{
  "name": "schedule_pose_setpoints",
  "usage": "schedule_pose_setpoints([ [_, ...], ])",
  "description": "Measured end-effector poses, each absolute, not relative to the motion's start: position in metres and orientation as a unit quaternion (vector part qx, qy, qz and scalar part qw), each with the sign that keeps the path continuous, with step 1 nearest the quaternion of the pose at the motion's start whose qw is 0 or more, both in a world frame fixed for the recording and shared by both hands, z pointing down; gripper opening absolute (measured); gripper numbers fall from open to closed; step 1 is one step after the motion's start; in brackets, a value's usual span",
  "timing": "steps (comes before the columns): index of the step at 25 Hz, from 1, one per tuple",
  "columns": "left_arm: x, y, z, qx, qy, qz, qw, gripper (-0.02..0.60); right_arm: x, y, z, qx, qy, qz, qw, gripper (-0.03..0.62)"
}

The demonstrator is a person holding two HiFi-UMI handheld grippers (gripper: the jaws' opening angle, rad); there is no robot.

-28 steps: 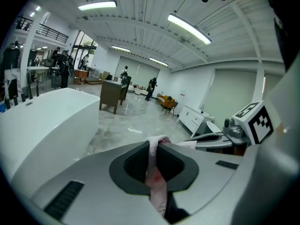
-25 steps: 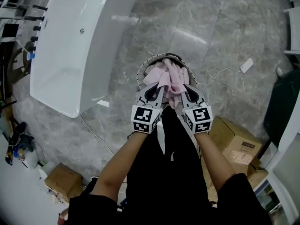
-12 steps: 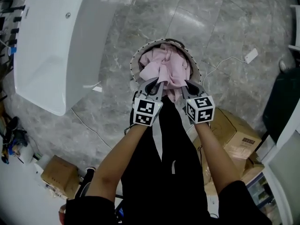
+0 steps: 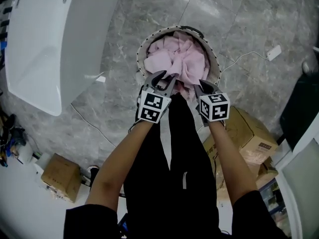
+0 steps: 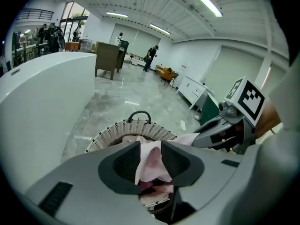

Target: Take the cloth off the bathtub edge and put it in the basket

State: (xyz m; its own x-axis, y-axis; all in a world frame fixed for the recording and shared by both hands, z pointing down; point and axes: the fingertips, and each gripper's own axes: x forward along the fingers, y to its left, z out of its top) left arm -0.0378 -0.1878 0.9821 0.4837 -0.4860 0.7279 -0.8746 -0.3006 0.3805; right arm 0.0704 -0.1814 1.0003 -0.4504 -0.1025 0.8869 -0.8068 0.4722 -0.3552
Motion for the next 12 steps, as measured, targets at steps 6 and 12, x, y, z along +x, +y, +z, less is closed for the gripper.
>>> schedule_pose_setpoints([
  [6,-0.037,-0.19,0.996,0.765,-0.44,0.248,0.399,0.153,0.077,-0.174,1.014,0.315,-0.735,0.425,0.424,0.158],
  [12,-0.028,-0.192,0.995,0.769,-0.437,0.246,0.397,0.16,0.09,-0.179,1.014,0.33,-0.732,0.425,0.417,0.167],
])
